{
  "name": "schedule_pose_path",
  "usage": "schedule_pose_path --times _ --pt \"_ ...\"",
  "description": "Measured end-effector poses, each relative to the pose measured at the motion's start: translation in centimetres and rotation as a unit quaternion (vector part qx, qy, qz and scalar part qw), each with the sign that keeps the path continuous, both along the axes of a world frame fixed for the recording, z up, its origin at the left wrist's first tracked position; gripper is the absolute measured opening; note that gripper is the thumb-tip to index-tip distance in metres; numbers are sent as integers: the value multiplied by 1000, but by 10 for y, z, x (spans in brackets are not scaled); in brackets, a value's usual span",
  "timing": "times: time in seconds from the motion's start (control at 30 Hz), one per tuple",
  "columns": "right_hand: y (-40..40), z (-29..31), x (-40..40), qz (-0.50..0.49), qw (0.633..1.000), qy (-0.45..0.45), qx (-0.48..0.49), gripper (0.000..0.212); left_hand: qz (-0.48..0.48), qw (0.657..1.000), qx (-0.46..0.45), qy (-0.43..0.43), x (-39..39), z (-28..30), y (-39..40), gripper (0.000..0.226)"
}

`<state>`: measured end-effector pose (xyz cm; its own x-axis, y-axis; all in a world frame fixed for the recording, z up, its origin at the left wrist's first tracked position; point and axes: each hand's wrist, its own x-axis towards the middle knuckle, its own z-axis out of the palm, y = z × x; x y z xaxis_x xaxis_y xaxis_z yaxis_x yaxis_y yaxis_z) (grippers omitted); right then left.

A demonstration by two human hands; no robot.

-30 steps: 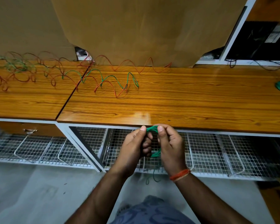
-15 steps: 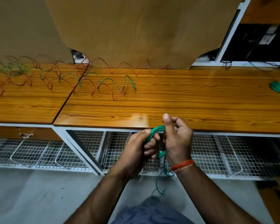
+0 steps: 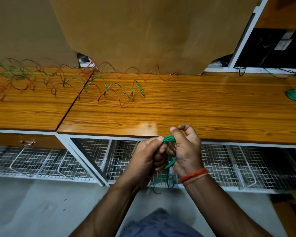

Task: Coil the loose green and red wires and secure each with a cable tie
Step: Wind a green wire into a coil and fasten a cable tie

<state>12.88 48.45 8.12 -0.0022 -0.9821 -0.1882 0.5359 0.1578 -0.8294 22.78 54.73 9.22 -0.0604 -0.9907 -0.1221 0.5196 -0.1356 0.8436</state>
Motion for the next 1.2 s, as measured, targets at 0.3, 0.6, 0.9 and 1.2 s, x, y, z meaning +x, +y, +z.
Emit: schedule_pose_path --times 0.3,0.6,0.9,1.2 --pt "8 -2 -21 142 955 202 -164 19 89 992 64 62 15 -2 -4 38" --pt "-1 -40 -72 201 860 420 -208 14 268 942 82 184 69 -11 -18 40" --pt "28 -11 -34 251 649 529 -485 18 331 940 0 79 63 -27 -21 31" --pt "26 47 2 269 659 487 -506 21 239 952 -54 -185 59 -46 -9 33"
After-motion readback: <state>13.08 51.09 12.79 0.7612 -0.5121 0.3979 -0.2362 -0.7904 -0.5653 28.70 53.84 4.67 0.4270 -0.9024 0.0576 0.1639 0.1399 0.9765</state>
